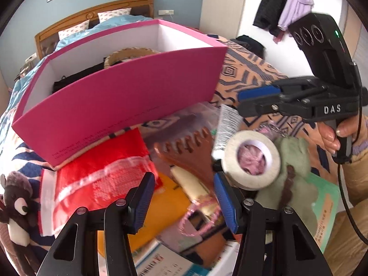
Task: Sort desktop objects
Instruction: 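Move the left gripper to the brown wooden comb among the clutter, then close the left gripper on the handle of the brown wooden comb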
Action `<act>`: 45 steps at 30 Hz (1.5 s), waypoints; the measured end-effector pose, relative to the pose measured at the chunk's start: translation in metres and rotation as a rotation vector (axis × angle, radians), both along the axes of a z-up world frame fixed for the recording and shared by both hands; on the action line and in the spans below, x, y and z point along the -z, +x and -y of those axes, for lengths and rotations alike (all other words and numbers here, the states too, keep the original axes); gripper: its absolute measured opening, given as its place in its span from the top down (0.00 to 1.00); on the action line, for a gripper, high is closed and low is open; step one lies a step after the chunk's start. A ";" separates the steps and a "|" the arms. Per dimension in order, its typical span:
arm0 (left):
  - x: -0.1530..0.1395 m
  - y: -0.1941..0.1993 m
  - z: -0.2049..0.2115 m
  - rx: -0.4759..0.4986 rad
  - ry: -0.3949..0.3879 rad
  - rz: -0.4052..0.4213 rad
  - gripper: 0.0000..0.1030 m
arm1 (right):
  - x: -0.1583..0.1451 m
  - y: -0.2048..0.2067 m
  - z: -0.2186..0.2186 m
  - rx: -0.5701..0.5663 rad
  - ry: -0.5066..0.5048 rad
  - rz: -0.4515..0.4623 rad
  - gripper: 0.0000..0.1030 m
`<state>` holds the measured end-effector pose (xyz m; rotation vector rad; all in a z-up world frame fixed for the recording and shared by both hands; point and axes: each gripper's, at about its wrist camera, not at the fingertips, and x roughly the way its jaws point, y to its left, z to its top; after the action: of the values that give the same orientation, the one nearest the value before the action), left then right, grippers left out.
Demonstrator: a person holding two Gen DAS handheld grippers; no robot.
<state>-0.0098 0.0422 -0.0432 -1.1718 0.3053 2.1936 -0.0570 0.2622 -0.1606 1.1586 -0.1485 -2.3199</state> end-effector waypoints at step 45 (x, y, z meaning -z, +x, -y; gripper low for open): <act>0.004 -0.006 0.013 -0.021 0.087 0.102 0.85 | 0.011 0.002 0.038 -0.096 -0.092 0.052 0.52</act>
<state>-0.0153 0.0294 -0.0468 -1.2388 0.1533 2.1341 -0.0553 0.2243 -0.1714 1.1559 -0.2114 -2.1772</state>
